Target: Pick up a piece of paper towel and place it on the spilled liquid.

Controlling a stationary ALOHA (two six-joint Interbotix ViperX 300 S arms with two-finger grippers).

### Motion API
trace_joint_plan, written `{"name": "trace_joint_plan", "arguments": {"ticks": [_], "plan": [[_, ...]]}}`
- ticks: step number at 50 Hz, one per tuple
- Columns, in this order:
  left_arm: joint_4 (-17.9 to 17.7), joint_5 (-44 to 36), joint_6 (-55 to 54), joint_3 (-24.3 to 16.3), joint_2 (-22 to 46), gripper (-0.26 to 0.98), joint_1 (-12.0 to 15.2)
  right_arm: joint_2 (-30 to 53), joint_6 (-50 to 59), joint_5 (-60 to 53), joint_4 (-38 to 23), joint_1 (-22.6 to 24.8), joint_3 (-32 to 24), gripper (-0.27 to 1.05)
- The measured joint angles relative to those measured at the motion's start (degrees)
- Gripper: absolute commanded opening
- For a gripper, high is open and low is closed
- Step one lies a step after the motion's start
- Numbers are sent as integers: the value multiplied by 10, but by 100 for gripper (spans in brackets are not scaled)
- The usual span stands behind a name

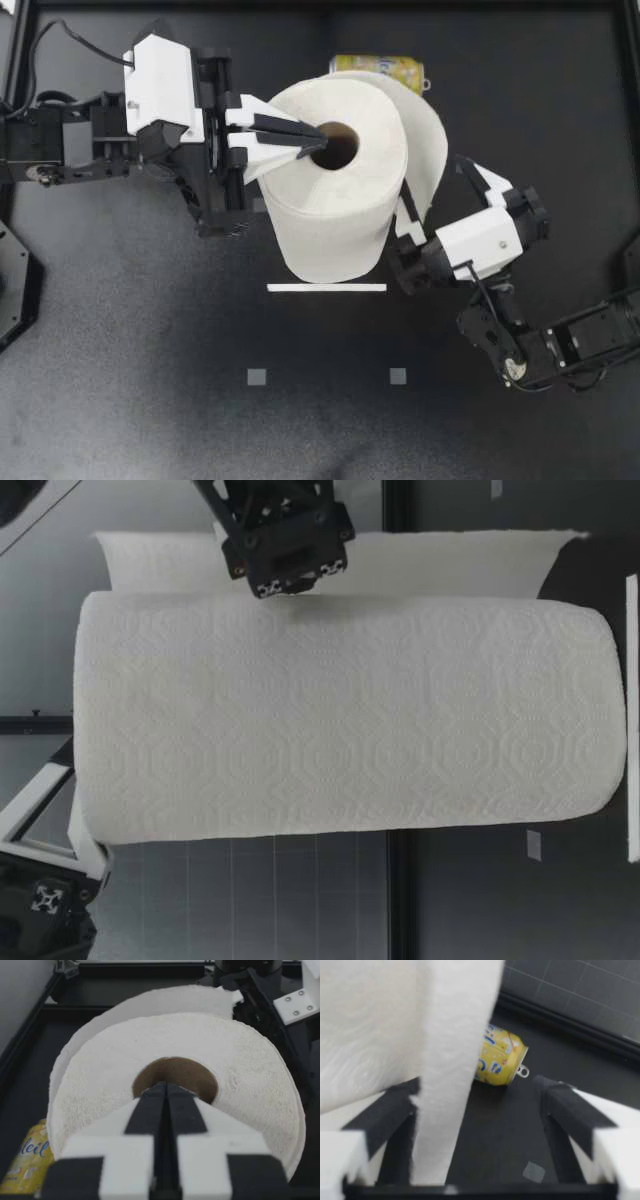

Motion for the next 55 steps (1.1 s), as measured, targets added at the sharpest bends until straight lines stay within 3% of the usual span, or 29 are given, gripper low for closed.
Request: {"name": "trace_joint_plan", "arguments": {"ticks": [6,24,38,55], "plan": [[0,0,0,1,-1,6,-1,-2,0,-4,-8,-2,0,60],[-9,-1,0,3,1,6,0,-15,0,-57,-15,-2,2,-11],[-12,-1,-1,7,0,6,0,-27,0,-69,14,-1,17,-13],[-25,-1,-2,10,4,6,-1,-34,1,-69,68,37,33,-13]]}}
